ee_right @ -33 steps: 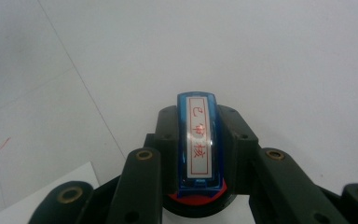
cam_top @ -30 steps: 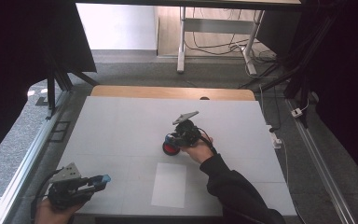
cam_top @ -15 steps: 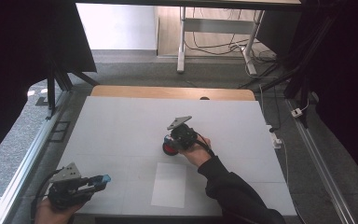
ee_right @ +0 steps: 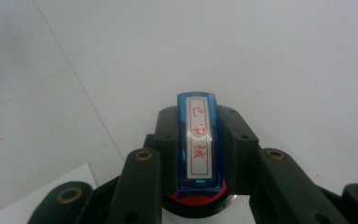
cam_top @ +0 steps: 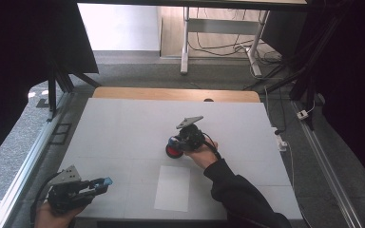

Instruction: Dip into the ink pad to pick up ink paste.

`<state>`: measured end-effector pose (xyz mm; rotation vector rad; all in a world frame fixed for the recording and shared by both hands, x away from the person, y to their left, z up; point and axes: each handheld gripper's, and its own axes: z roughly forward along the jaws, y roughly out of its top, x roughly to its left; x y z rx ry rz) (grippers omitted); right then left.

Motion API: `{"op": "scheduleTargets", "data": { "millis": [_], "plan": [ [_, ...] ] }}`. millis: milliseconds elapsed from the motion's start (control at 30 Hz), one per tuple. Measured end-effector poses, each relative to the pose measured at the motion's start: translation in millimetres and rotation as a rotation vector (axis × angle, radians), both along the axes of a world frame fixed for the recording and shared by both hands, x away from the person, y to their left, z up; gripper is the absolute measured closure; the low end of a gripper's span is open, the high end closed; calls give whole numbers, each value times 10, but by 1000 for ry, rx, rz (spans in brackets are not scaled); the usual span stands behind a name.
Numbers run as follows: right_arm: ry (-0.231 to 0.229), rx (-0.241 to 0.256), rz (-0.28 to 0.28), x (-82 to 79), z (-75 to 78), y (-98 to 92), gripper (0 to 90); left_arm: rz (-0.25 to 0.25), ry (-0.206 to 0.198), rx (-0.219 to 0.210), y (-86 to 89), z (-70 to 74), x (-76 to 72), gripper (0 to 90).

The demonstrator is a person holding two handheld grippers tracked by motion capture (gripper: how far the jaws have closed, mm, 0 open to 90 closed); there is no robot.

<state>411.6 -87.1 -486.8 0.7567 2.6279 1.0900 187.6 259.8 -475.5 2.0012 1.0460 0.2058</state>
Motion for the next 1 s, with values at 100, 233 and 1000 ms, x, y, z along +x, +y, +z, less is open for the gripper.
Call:
{"op": "scheduleTargets", "data": {
  "millis": [100, 233, 1000],
  "plan": [
    [-6, -4, 3, -7, 7, 2, 716, -1, -1, -1, 2, 1, 0, 683],
    [-16, 9, 9, -30, 67, 9, 716, 1, 0, -2, 5, 1, 1, 683],
    [-88, -57, 64, -171, 224, 106, 716, 3, 2, -9, 13, 0, 5, 683]
  ]
}}
